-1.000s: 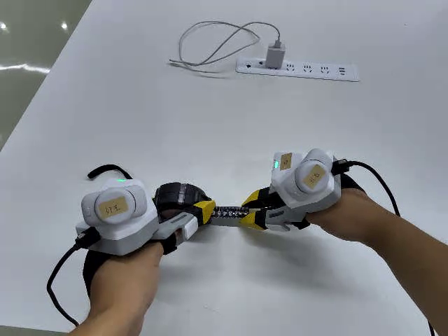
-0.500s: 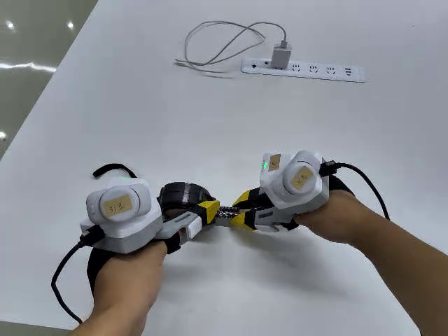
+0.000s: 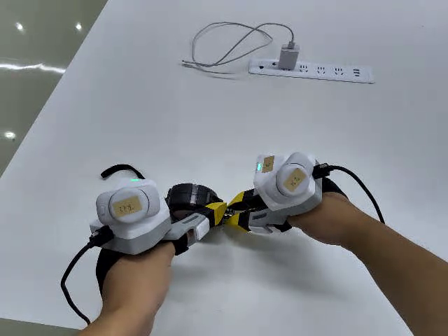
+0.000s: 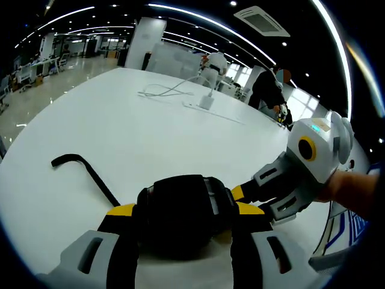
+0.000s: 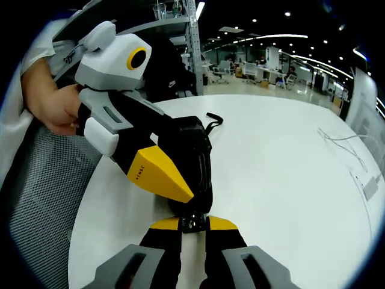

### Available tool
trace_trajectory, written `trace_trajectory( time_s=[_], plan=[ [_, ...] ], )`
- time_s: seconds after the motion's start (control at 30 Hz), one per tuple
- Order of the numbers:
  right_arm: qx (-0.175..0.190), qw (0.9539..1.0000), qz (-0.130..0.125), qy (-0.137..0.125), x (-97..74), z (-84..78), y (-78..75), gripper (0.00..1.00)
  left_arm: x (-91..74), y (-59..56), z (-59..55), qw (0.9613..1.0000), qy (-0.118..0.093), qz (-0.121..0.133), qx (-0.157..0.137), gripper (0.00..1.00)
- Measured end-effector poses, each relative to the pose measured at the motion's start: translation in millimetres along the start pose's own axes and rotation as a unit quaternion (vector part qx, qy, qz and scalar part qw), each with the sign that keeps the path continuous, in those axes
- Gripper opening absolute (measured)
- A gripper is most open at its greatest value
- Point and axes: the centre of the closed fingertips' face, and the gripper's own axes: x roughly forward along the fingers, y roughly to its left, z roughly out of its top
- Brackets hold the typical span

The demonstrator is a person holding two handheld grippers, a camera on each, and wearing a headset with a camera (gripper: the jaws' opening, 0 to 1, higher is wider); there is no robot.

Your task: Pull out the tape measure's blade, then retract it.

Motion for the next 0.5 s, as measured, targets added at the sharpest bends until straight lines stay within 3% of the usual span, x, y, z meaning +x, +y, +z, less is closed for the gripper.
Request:
trace_trajectory(
  time_s=[0.5],
  plan=[
    [0.006,1.0000,-0.005,0.004,2.2,-1.4,1.2,0.12,0.2,-2.1,0.0,1.0000,-0.003,0.003,0.008,0.60]
  ],
)
